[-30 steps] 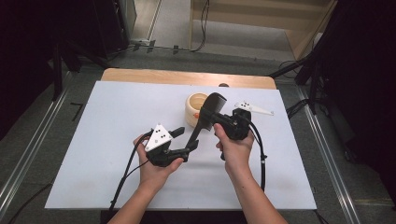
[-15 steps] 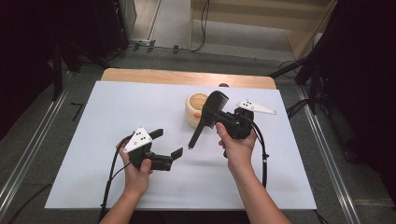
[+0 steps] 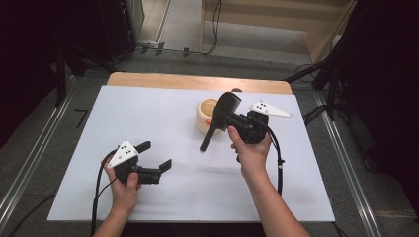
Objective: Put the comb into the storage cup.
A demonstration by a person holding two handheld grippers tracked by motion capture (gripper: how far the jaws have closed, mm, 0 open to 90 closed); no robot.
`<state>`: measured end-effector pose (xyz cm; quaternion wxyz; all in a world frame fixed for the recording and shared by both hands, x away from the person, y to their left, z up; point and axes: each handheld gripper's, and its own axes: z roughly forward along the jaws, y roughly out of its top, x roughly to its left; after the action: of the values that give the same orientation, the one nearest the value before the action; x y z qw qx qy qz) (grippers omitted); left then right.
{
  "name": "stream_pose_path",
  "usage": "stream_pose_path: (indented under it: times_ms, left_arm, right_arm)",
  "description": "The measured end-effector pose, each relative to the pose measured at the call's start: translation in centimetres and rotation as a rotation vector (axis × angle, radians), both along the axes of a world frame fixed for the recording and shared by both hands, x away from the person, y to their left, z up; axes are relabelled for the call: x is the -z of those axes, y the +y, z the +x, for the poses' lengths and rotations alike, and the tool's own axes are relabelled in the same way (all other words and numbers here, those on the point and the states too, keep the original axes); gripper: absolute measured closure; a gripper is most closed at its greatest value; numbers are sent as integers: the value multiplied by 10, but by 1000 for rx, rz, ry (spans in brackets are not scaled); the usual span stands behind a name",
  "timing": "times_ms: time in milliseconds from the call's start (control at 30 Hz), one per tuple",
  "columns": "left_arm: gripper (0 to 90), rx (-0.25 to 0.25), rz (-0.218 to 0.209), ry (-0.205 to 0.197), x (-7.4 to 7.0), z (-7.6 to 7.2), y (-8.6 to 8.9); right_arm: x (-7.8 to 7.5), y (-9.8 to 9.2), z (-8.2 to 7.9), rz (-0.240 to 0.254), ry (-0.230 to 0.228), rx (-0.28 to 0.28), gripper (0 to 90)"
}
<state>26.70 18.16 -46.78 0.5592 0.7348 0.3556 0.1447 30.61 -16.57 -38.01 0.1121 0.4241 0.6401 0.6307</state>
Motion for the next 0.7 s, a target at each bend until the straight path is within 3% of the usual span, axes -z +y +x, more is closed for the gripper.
stream_pose_path:
  times_ms: [500,700]
  left_arm:
    - [0,-81,19,-8,6,-10,57]
    - [0,-111,-5,-8,8,-14,74]
  right_arm:
    - [-9,0,7,-27,-31,12,827]
    - [-11,1,10,-43,-53,22,828]
